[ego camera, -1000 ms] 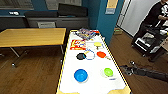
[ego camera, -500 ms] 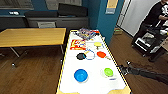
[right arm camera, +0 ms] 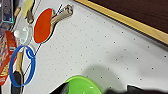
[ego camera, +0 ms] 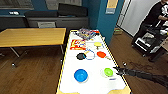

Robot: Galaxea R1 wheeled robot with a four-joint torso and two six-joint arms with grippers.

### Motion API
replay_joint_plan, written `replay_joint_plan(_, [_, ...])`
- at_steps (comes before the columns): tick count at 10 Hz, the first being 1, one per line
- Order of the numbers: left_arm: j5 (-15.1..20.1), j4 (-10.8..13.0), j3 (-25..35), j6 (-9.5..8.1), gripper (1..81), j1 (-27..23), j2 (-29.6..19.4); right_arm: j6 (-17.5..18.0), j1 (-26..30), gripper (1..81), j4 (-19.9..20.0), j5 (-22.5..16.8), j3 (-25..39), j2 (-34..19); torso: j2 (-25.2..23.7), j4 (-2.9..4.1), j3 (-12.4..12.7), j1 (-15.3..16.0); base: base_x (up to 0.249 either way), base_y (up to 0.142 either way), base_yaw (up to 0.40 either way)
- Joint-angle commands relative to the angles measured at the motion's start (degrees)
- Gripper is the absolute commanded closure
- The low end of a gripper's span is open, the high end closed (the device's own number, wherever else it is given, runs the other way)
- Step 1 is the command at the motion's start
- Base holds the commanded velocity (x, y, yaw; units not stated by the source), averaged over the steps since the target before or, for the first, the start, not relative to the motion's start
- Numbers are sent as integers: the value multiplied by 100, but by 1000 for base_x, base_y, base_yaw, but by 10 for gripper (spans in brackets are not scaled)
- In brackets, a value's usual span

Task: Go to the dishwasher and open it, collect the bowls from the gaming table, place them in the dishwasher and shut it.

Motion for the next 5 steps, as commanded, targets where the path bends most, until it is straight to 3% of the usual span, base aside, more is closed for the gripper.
replay_joint_plan(1, [376, -43, 25, -21, 10, -21, 27, 12, 750, 10, -143, 10, 376, -402, 0, 0, 0, 0, 0, 0, 0])
replay_joint_plan(5, [376, -25, 52, -21, 10, -29, 80, 21, 724, 10, -125, 115, 501, -597, 2, 0, 0, 0, 0, 0, 0])
